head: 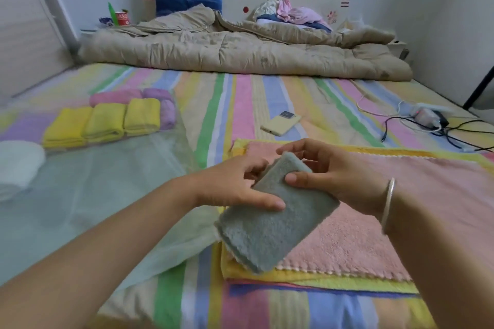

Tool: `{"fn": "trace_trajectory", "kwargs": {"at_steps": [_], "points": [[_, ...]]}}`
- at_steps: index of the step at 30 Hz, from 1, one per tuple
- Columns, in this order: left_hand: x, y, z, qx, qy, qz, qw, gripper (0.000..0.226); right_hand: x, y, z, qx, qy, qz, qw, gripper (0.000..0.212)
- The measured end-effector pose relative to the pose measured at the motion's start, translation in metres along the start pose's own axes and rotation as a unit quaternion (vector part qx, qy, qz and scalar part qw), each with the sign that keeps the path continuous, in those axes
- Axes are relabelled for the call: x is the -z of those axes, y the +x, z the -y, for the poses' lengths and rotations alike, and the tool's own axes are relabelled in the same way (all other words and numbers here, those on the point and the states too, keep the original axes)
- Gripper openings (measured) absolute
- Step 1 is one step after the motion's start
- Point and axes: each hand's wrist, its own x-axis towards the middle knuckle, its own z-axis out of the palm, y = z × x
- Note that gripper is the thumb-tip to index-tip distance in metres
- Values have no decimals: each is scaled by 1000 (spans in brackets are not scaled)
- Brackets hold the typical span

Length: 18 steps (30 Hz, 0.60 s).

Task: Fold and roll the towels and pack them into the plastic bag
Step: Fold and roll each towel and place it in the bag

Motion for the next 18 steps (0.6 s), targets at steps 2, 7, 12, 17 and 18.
{"fn": "trace_trajectory", "kwargs": {"at_steps": [2, 7, 12, 17, 18], "points": [[-4, -37, 5, 1, -32, -61, 998, 60, -20, 4, 10, 11, 19, 30, 999, 40], [-25, -134, 31, 38, -66, -197, 977, 54, -100, 25, 19, 40, -30, 68, 996, 45], [-25, -226, 58, 87, -107, -352, 926, 43, -190, 47, 10, 38, -50, 78, 995, 31], [-16, -307, 75, 101, -82, -388, 912, 58, -252, 56, -16, 226, -346, 81, 907, 27], [-13, -320, 79, 104, -67, -391, 912, 63, -260, 56, -20, 248, -394, 116, 878, 35]]}}
